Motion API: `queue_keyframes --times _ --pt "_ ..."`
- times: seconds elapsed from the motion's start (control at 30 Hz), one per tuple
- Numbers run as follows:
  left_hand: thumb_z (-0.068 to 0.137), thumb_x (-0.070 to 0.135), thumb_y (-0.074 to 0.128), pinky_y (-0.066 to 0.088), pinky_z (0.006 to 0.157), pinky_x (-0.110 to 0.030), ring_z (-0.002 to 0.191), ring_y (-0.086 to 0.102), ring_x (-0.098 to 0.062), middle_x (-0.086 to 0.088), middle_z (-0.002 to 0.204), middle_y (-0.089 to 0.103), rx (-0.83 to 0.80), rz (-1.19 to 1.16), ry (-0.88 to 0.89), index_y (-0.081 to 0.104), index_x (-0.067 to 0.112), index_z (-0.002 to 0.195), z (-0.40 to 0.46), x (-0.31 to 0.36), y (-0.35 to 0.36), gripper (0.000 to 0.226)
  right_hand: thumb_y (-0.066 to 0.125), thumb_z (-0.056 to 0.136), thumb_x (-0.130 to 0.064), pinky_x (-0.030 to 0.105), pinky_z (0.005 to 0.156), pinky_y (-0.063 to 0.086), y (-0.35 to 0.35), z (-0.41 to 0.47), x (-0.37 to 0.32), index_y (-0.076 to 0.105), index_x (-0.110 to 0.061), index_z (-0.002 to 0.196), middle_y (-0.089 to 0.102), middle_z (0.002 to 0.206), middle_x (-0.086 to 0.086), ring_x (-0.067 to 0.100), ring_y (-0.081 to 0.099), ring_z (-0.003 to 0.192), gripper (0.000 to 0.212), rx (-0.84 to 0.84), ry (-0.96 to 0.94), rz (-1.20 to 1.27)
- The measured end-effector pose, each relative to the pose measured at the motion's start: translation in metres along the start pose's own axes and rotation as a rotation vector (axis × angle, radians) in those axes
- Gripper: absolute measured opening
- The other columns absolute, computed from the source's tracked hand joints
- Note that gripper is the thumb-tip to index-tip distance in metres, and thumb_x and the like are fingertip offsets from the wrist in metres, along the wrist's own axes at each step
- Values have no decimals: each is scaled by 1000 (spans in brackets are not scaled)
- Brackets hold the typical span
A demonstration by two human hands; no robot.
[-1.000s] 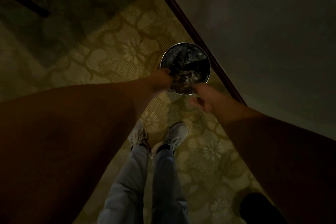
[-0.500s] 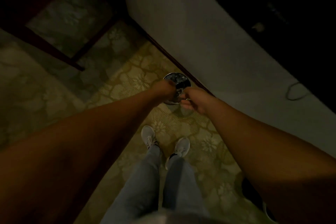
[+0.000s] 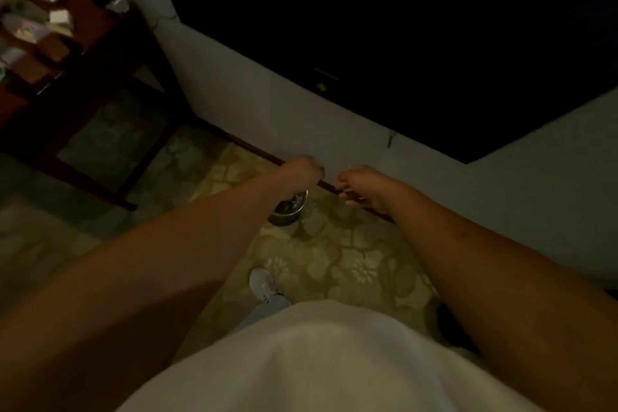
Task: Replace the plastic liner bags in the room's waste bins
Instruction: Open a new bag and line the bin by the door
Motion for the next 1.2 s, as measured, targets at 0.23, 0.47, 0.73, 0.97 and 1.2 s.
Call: queue_keyframes --times 0.23,0.47,0.73,0.97,1.2 --pt "100 22 51 47 88 -28 119 59 -28 -11 135 59 -103 34 116 54 9 140 -57 88 94 42 55 100 -27 37 93 53 -82 -103 97 57 -14 124 65 114 6 20 63 93 27 129 -37 140" --pt "98 27 54 48 73 -25 95 60 -20 -6 118 65 -204 177 365 65 17 124 -150 195 227 30 54 100 -30 35 89 55 -164 -226 231 58 -15 126 65 119 5 18 64 97 31 374 -9 280" --pt "101 23 53 48 87 -31 113 59 -24 -6 121 63 -417 364 684 63 17 128 -288 311 390 30 50 102 -27 34 84 56 -243 -394 386 61 -18 127 63 119 4 21 63 105 29 683 11 366" --pt "101 21 56 50 84 -31 103 59 -17 -3 117 63 -587 443 897 63 15 129 -387 376 483 30 53 101 -31 35 84 55 -275 -504 478 61 -25 128 64 113 -2 18 62 102 29 918 67 439" --pt "99 27 58 54 91 -34 104 62 -15 2 115 64 -729 523 1052 62 20 129 -437 424 553 31 55 99 -29 40 94 55 -305 -578 537 64 -29 119 63 116 -3 17 62 104 21 1051 97 494"
Point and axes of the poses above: each hand's wrist, its own z-axis towards the middle knuckle, its own y-axis out of the palm, x = y × z, the point moved 1 cm from there along z, towards the middle knuckle
